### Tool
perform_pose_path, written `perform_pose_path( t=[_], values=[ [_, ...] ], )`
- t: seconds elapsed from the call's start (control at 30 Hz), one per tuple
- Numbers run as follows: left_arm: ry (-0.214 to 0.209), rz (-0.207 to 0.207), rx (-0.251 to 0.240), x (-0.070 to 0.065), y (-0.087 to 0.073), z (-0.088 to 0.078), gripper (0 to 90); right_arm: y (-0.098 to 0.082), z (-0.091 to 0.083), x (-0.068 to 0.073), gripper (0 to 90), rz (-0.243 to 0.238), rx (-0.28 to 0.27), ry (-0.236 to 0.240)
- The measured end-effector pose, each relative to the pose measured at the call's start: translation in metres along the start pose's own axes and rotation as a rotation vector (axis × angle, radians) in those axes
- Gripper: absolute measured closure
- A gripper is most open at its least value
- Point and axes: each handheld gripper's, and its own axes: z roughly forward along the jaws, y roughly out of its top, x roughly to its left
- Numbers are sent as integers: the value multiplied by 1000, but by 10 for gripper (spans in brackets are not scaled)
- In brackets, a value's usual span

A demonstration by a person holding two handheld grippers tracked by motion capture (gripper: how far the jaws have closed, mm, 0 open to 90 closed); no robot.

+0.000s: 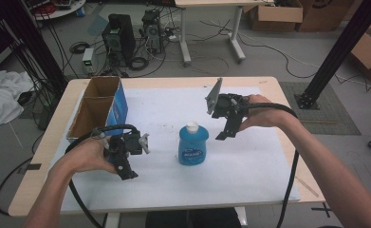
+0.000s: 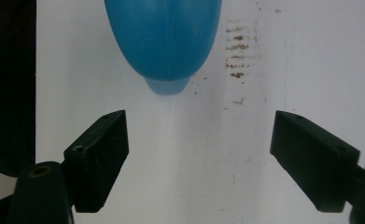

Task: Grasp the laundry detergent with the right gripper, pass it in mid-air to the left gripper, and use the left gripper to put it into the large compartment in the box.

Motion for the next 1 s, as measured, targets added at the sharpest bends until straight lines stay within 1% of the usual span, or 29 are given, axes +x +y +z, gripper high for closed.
perform_pose_path(
  t=[0.07,0.1,0.17,0.2,0.3,0.4,0.47,0.57,0.6,0.67,0.7,0.73,0.77,0.8,0.83,0.9,0.97,1.0],
  values=[
    [1,-1,-2,0,0,0,162,-1,2,2,189,10,-19,10],
    [1,-14,-14,-1,0,1,162,-1,3,2,189,15,-28,17],
    [4,4,-6,0,1,0,161,-1,6,3,186,22,-38,23],
    [4,3,-7,0,1,0,161,-1,8,4,187,29,-48,28],
    [3,-3,-13,0,0,0,161,-1,13,5,185,38,-82,51],
    [3,-14,-20,-1,0,0,161,-1,20,8,187,50,-107,61],
    [2,-9,-23,-1,0,0,161,-1,24,9,191,60,-128,61],
    [-4,-18,-32,-2,0,1,161,-2,30,10,194,74,-161,63],
    [-1,-7,-27,-1,0,1,161,-2,32,10,194,76,-171,62],
    [-1,-5,-22,-1,-1,2,161,-3,37,11,195,85,-191,67],
    [-4,-18,-32,-1,-2,2,160,-3,39,11,196,87,-199,65],
    [-3,-7,-24,0,-2,2,161,-3,41,11,196,91,-206,67],
    [-6,-18,-32,-1,-3,3,161,-4,44,11,197,92,-217,70],
    [-7,-17,-33,-1,-3,3,160,-4,46,10,197,99,-234,76],
    [-8,-8,-26,0,-4,3,160,-5,47,10,202,106,-245,79],
    [-6,-21,-36,-1,-4,3,160,-5,50,9,207,114,-276,91],
    [-7,-21,-39,-1,-5,3,160,-6,53,9,210,126,-322,104],
    [-7,-23,-41,-1,-5,2,160,-6,53,9,210,126,-322,104]
  ],
)
